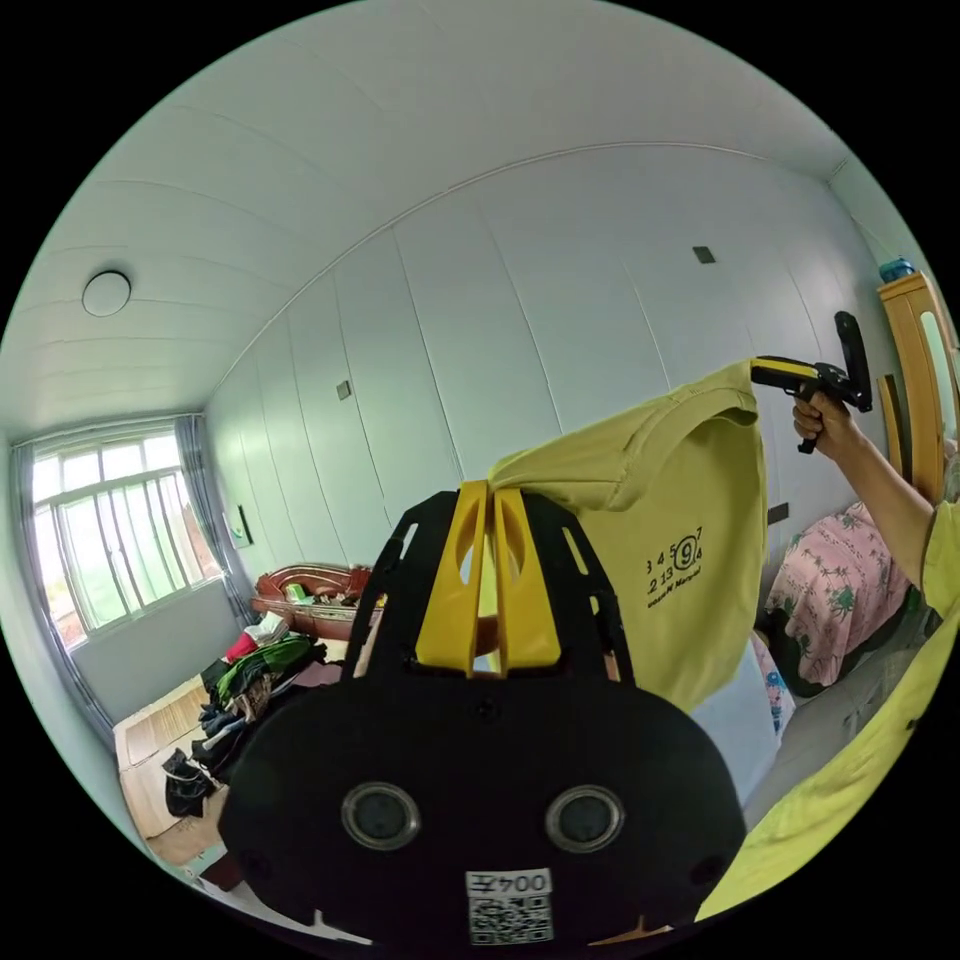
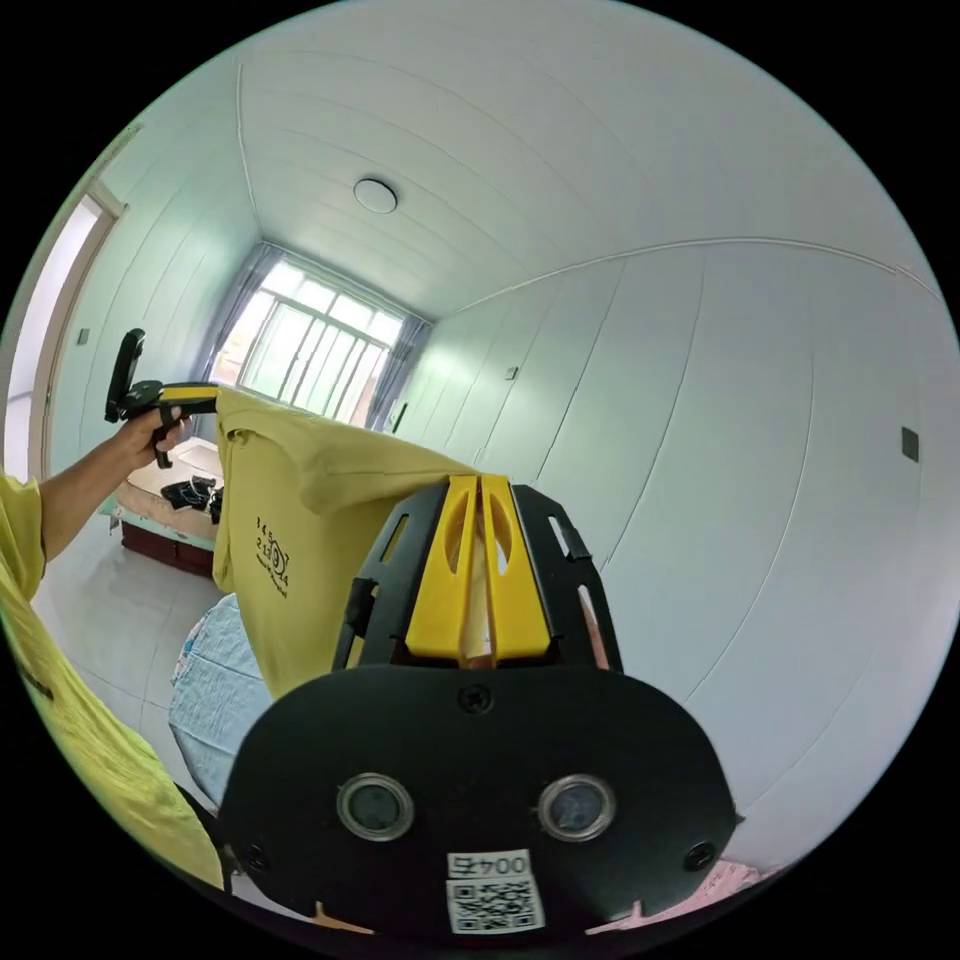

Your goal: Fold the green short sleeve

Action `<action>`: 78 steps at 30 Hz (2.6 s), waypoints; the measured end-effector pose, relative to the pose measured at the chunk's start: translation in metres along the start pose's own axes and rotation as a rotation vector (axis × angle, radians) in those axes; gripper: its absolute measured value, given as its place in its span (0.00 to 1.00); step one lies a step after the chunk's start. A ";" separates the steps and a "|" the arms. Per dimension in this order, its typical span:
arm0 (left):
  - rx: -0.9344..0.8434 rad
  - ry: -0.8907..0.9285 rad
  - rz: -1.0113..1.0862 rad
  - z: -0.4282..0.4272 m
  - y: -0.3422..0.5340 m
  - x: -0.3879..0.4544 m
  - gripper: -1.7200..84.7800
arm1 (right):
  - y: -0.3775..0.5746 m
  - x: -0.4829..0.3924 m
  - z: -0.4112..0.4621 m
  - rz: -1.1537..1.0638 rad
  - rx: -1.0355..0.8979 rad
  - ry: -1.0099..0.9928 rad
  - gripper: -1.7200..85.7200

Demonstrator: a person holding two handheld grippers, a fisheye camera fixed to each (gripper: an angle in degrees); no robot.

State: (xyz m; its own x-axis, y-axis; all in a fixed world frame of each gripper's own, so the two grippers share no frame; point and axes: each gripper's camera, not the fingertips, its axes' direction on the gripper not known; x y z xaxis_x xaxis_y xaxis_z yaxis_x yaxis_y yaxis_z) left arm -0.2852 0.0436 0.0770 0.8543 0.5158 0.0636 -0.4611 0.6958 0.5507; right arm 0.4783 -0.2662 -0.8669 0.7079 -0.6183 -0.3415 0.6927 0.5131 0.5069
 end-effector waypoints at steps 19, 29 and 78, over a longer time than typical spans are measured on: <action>-0.004 -0.133 0.260 -0.034 0.023 0.036 0.03 | 0.009 -0.022 -0.034 -0.052 -0.097 -0.027 0.01; -0.350 0.075 0.304 0.248 0.159 0.023 0.03 | 0.151 -0.018 0.190 0.096 -0.510 0.012 0.01; -1.070 0.559 0.421 0.957 0.769 -0.005 0.17 | 0.794 -0.182 0.470 0.319 -1.773 -0.312 0.11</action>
State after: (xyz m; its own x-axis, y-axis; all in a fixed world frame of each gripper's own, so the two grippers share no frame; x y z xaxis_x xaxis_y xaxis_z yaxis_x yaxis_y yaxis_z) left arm -0.4146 0.0975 1.2965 0.4994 0.7511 -0.4318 -0.8551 0.3474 -0.3849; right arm 0.8344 -0.0256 -0.0303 0.9223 -0.3509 -0.1623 0.0115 0.4445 -0.8957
